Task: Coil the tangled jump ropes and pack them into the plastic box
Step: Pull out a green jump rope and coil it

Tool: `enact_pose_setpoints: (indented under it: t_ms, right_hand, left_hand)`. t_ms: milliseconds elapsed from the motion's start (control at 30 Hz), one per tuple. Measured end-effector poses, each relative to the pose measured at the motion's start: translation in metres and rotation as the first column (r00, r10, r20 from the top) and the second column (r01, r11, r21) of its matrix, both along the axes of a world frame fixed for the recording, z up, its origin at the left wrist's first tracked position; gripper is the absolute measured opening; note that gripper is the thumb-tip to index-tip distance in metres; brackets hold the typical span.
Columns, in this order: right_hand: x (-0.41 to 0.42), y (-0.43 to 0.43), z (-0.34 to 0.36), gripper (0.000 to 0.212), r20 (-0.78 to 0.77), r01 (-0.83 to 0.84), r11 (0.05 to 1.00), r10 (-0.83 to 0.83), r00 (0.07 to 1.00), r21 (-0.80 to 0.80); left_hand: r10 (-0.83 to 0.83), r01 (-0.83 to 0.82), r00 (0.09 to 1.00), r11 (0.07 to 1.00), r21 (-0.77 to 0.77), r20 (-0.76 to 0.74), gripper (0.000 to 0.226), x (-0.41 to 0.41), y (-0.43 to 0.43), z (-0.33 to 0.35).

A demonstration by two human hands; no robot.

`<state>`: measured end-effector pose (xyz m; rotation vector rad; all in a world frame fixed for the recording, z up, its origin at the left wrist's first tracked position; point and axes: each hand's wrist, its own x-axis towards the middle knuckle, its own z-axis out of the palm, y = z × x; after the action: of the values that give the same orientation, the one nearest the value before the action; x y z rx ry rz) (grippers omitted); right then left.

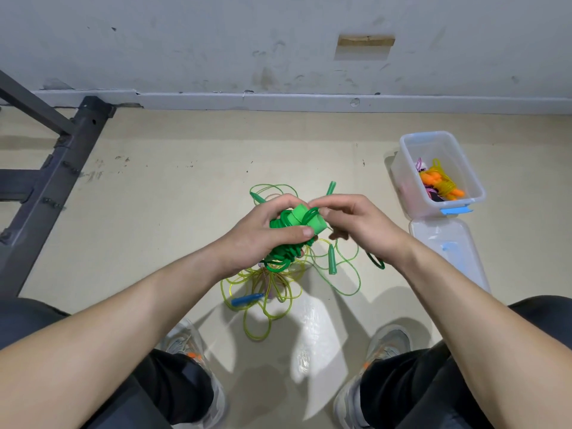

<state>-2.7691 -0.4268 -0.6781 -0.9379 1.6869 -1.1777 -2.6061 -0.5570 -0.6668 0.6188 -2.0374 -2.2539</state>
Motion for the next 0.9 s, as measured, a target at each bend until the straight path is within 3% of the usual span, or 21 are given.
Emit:
enact_pose_setpoints:
  t_ms: [200, 233, 300, 400, 467, 567, 733, 900]
  right_hand:
    - [0.01, -0.003, -0.01, 0.022, -0.308, -0.021, 1.0, 0.02, 0.951, 0.0]
    - [0.012, -0.005, -0.008, 0.021, -0.259, 0.0, 1.0, -0.001, 0.966, -0.007]
    - [0.017, -0.009, -0.004, 0.027, -0.013, 0.077, 0.996, -0.078, 0.997, -0.041]
    - [0.017, -0.013, 0.006, 0.028, 0.255, 0.167, 0.986, -0.155, 0.954, -0.023]
    - [0.014, -0.014, 0.009, 0.027, 0.29, 0.135, 0.989, -0.113, 0.95, -0.056]
    - [0.014, -0.014, 0.007, 0.032, 0.226, 0.133, 0.983, -0.102, 0.969, -0.125]
    - [0.017, -0.011, 0.002, 0.019, 0.417, 0.24, 0.967, -0.183, 0.89, -0.087]
    - [0.018, -0.011, 0.006, 0.015, 0.502, 0.211, 0.962, -0.098, 0.859, -0.173]
  left_hand:
    - [0.003, -0.002, 0.999, 0.999, -0.033, 0.051, 0.029, 0.001, -0.008, -0.003]
    - [0.007, -0.005, 0.999, 1.0, -0.027, 0.053, 0.028, 0.0, -0.008, -0.004]
    - [0.021, -0.02, 0.998, 1.0, -0.016, 0.055, 0.026, 0.0, -0.008, -0.005]
    - [0.017, -0.016, 0.998, 1.0, -0.003, 0.056, 0.028, -0.001, -0.008, -0.005]
    - [0.0, -0.001, 0.999, 1.0, 0.011, 0.05, 0.028, -0.001, -0.006, -0.004]
    - [-0.013, 0.012, 0.999, 1.0, 0.019, 0.032, 0.03, 0.0, -0.002, -0.002]
    - [0.011, -0.011, 1.0, 0.999, 0.036, 0.013, 0.035, -0.001, 0.0, -0.004]
    - [0.068, -0.07, 0.998, 0.978, 0.196, 0.012, 0.037, -0.005, -0.002, -0.004]
